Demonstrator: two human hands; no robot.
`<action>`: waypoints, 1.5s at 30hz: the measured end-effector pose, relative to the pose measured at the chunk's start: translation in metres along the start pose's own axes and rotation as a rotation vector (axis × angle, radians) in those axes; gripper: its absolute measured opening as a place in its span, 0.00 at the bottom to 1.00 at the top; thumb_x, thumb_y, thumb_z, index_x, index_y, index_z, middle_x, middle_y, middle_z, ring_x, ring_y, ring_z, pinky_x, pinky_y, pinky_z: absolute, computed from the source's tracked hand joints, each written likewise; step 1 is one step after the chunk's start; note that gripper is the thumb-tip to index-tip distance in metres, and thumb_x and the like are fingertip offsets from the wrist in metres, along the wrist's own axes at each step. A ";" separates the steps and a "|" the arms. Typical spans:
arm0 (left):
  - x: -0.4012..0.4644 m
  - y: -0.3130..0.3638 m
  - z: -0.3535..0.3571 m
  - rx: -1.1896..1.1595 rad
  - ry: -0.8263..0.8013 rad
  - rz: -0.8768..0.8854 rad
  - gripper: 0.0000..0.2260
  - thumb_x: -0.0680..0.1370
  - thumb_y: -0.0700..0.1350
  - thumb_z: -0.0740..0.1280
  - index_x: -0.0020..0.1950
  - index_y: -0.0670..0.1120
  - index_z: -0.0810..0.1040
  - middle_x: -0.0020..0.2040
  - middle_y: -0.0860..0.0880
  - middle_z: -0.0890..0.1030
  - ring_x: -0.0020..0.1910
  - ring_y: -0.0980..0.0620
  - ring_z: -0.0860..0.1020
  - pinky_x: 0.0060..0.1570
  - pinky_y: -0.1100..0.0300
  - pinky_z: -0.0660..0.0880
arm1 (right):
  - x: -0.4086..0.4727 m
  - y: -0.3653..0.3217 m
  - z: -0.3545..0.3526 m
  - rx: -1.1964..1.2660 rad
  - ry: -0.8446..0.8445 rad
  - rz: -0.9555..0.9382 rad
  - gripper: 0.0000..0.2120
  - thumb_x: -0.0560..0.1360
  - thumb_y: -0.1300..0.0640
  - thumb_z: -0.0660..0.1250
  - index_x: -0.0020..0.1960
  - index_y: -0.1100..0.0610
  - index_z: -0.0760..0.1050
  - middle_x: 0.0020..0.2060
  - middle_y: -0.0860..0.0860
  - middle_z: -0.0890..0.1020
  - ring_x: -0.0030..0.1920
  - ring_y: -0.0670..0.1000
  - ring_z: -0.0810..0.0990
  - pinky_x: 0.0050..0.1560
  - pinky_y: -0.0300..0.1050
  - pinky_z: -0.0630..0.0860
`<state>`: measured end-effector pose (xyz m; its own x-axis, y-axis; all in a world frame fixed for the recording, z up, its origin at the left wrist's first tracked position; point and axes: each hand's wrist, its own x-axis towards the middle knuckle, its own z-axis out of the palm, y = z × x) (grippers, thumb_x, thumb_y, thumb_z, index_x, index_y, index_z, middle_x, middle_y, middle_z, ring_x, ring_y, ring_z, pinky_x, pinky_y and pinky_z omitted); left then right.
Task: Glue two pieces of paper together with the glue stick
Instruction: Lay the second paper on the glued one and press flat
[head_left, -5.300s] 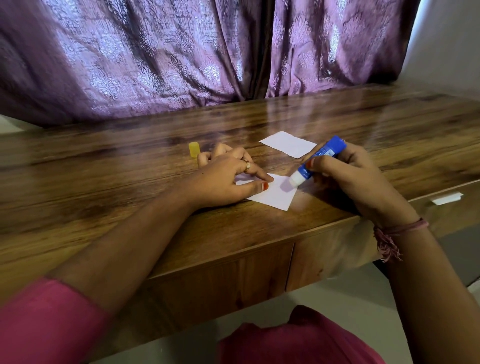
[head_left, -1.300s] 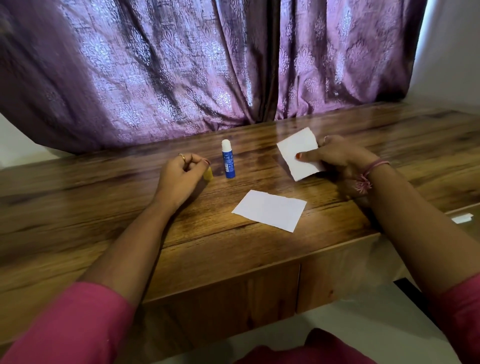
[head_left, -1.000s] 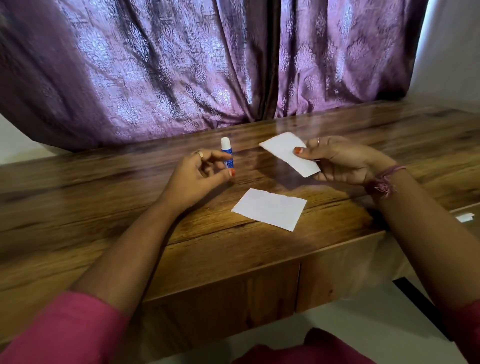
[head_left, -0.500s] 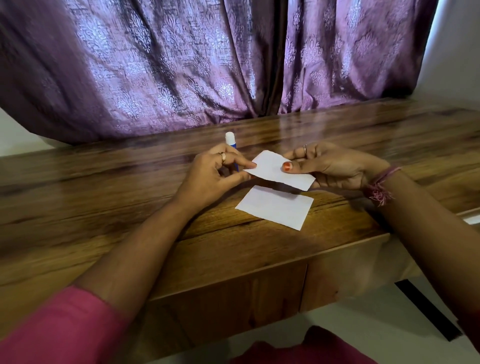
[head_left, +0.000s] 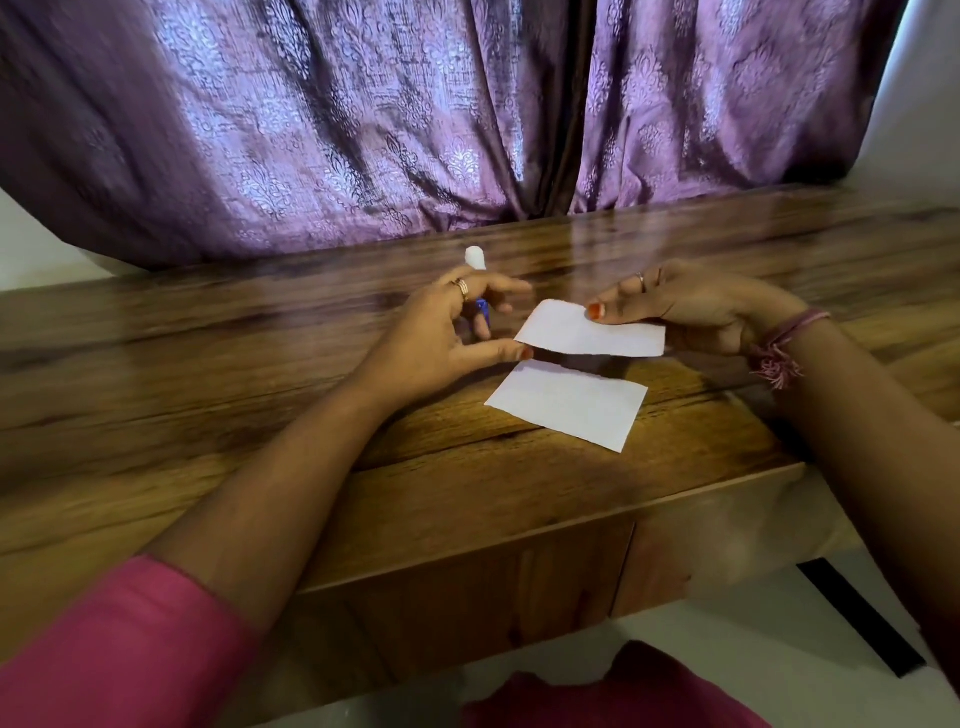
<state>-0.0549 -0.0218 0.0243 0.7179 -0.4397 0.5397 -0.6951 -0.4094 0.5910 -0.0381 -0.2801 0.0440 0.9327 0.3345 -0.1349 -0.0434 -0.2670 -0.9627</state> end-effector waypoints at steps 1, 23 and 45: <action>0.000 -0.002 -0.002 -0.059 -0.035 -0.075 0.20 0.67 0.47 0.77 0.57 0.54 0.78 0.45 0.55 0.76 0.33 0.60 0.70 0.36 0.69 0.69 | 0.000 0.001 -0.003 0.026 0.012 -0.010 0.08 0.75 0.64 0.66 0.41 0.56 0.82 0.33 0.49 0.84 0.36 0.44 0.81 0.36 0.36 0.79; -0.005 0.004 -0.010 0.030 -0.494 -0.186 0.19 0.70 0.59 0.54 0.50 0.60 0.83 0.43 0.52 0.66 0.46 0.55 0.67 0.54 0.58 0.62 | -0.012 0.011 -0.010 0.088 0.133 -0.037 0.08 0.77 0.70 0.62 0.45 0.59 0.74 0.29 0.45 0.82 0.42 0.49 0.78 0.44 0.40 0.78; -0.004 -0.010 -0.003 -0.110 -0.168 -0.252 0.08 0.74 0.42 0.70 0.48 0.55 0.83 0.35 0.52 0.76 0.33 0.56 0.72 0.38 0.64 0.67 | -0.013 0.007 0.003 0.095 0.028 -0.028 0.18 0.64 0.60 0.72 0.51 0.66 0.79 0.39 0.54 0.86 0.36 0.47 0.83 0.36 0.36 0.80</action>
<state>-0.0506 -0.0142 0.0181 0.8442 -0.4648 0.2671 -0.4812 -0.4375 0.7596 -0.0521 -0.2833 0.0386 0.9435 0.3150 -0.1025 -0.0498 -0.1710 -0.9840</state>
